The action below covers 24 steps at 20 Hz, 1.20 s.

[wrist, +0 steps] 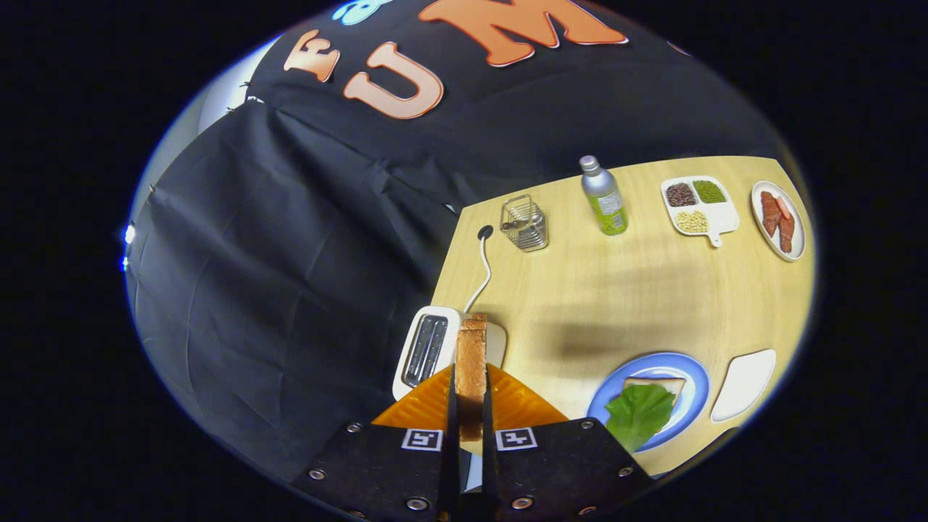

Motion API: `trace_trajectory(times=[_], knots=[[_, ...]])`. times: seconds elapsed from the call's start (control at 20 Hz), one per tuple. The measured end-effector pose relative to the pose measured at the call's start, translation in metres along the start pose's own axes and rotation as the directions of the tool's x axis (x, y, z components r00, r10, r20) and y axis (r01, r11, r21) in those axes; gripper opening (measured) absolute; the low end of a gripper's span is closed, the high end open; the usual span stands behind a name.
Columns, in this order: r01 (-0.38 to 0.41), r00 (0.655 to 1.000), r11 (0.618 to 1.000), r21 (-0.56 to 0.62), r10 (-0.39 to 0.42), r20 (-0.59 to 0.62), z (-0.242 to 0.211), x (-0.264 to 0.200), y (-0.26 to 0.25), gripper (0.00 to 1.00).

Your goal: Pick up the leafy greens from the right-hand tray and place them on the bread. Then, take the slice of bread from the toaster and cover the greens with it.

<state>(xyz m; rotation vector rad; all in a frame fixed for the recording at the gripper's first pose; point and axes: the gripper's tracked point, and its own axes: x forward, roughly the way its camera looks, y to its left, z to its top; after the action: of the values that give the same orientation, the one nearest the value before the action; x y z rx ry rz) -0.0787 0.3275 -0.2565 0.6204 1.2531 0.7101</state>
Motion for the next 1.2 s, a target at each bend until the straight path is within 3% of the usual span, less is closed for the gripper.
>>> trace_trajectory(times=[0.45,0.75,1.2], knots=[[-0.004,1.000,1.000,-0.005,0.005,0.014,-0.020,-0.020,-0.074,0.12],[0.008,0.998,0.999,0.032,-0.005,-0.069,-0.071,-0.006,-0.131,0.12],[-0.038,0.987,0.996,0.079,0.050,-0.153,-0.121,0.016,-0.167,0.12]])
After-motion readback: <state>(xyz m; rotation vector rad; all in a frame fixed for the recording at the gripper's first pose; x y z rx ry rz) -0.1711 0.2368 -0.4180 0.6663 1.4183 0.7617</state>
